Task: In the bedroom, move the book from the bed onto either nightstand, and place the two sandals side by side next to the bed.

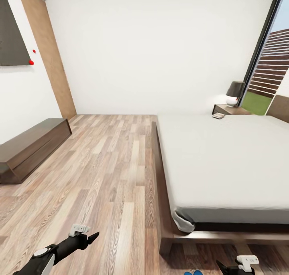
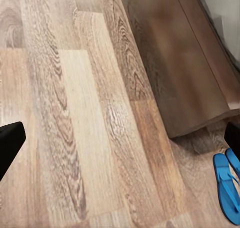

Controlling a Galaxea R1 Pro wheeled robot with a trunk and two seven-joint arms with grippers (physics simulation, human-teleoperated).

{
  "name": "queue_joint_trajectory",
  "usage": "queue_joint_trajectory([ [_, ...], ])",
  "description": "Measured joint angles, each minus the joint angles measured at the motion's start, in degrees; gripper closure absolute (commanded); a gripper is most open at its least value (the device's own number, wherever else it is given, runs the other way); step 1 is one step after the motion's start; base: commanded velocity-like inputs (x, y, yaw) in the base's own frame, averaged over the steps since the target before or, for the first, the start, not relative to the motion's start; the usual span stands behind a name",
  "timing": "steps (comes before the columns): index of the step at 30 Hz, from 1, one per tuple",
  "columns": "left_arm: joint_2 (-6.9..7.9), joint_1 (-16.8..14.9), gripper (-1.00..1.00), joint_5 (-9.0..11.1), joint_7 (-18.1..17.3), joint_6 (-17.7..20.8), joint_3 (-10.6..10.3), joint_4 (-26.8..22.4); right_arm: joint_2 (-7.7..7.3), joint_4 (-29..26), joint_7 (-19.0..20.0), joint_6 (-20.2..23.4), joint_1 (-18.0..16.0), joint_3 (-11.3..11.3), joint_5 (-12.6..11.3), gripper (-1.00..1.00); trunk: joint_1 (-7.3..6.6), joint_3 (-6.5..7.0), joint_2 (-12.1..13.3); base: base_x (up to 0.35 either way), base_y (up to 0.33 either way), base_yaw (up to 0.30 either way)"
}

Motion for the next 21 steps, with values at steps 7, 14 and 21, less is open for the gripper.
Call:
queue_joint_trajectory([
  [7,-0.01,0.01,-1.00,0.00,0.00,-0.02,-0.06,-0.01,0.00,0.01,0.19,0.00,-0.01,0.00,0.01,-1.00,0.00,-0.04,0.00,0.000,0.000,0.238],
  [14,-0.08,0.00,-1.00,0.00,0.00,-0.01,-0.09,0.04,0.00,-0.03,0.14,0.00,0.00,0.00,0.03,-1.00,0.00,-0.05,0.00,0.000,0.000,0.209],
  [21,-0.08,0.01,-1.00,0.00,0.00,0.01,-0.09,0.08,0.00,-0.06,0.20,0.00,-0.01,0.00,0.02,-1.00,0.00,-0.05,0.00,0.000,0.000,0.158],
])
